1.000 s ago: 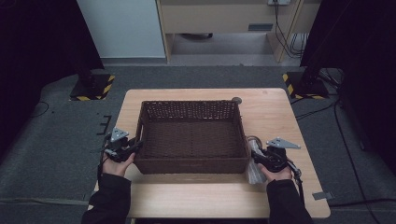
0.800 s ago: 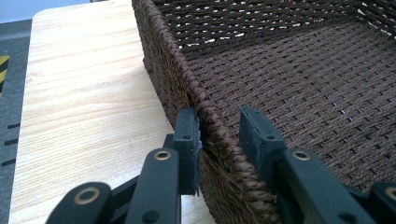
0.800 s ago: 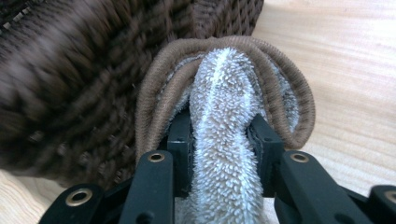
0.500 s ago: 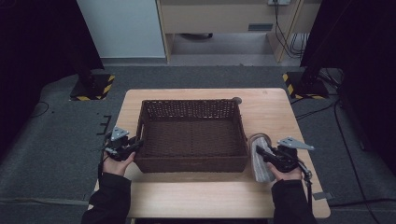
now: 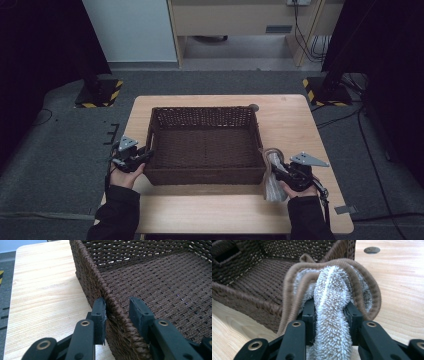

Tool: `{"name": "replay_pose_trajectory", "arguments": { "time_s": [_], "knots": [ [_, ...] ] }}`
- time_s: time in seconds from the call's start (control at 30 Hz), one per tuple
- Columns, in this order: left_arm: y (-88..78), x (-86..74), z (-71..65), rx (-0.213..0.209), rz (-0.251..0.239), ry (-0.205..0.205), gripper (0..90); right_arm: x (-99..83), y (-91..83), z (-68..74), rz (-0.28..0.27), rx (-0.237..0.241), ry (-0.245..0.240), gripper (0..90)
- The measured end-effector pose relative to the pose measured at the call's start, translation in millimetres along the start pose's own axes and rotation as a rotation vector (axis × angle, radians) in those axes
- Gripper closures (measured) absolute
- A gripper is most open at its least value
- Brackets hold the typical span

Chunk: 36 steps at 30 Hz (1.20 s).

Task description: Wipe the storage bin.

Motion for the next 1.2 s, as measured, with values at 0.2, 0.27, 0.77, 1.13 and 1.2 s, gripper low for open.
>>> {"name": "replay_pose_trajectory", "arguments": {
  "time_s": [0.2,0.27,0.77,1.13,1.2],
  "knots": [
    [0.0,0.0,0.0,0.003,0.000,0.003,65.2,-16.1,16.9,-3.5,0.084,-0.046,-0.023,68.7],
    [0.0,-0.1,0.0,0.002,-0.001,0.003,64.8,-20.5,21.7,-5.4,0.115,-0.059,-0.026,68.6],
    [-0.1,-0.8,0.9,0.003,-0.006,0.009,63.5,15.2,-28.9,-3.8,-0.090,-0.006,0.022,68.6],
    [-0.1,-0.9,0.9,0.003,-0.008,0.010,63.5,-10.2,-7.3,7.4,0.010,-0.029,-0.014,69.1],
    [-0.1,-0.9,1.0,0.003,-0.007,0.010,63.3,-15.9,-2.1,8.0,0.042,-0.052,-0.027,69.1]
  ]
}}
Point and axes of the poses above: each handheld gripper's, and its own axes: y roughly forward along the jaws, x roughly out of its top, z roughly to its left, the point moved 3 cm from there along y, roughly forward along the jaws, and after that the axes turned 11 degrees about y, right-handed, at the moved point
